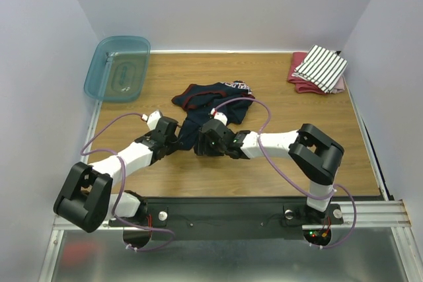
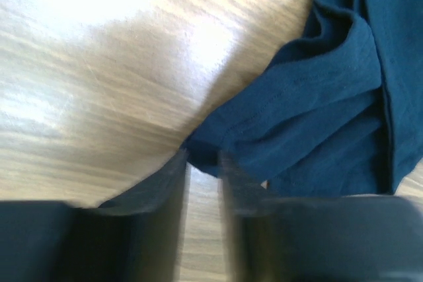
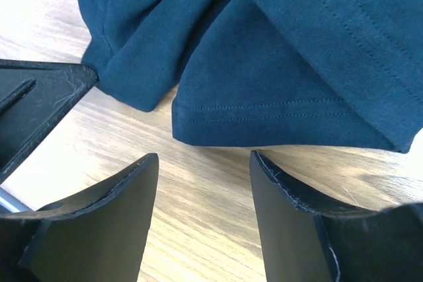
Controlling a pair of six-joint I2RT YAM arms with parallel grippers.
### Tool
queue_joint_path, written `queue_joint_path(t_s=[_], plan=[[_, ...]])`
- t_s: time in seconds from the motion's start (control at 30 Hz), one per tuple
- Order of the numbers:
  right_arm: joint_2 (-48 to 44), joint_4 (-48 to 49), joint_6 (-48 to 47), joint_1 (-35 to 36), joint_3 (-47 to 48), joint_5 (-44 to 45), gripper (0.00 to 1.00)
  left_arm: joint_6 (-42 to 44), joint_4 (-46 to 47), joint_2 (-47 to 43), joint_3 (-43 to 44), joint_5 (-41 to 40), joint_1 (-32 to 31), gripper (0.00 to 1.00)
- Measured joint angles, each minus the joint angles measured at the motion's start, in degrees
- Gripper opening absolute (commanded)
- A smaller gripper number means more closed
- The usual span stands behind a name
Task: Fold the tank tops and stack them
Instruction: Flatten the tank top out
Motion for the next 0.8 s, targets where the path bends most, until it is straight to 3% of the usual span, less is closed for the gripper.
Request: queue_joint_path(t_s=[0.07,0.17,0.27,0.37,0.43,0.47,0.57,0.63,0.8], plan=[[0.2,0.0,0.2,0.0,0.2,0.5,0.64,0.4,0.8,0.6,0.0,-0.1,0.4,0.19],[1.2,0.0,0.4,0.0,1.5,1.2,0.65,1.0,2.1,1.6,0.0,0.0,0.9,0.17],[2.9,-0.2,0.3,0.2,3.7,2.3,0.65,1.7,3.1,2.3,0.0,0.4,1.1,0.00],[4.8,-0.2,0.2,0.3,5.9,3.5,0.59,2.1,4.0,2.4,0.0,1.0,1.3,0.00],[5.6,-0.4,0.1,0.3,6.8,4.4,0.49,2.3,4.4,2.4,0.0,1.3,1.3,0.00],[5.8,-0.5,0.0,0.3,7.1,5.0,0.34,2.5,4.6,2.4,0.0,1.5,1.3,0.00],[6.7,-1.0,-0.3,0.3,7.4,6.4,0.05,3.0,4.9,2.4,0.0,1.9,1.3,0.00],[6.8,-1.9,-0.3,0.3,7.3,7.8,0.00,3.4,5.4,2.4,0.0,2.3,1.7,0.00],[3.6,-4.9,-1.4,0.5,4.4,11.3,0.00,4.2,6.0,2.4,0.0,3.4,2.6,0.00]])
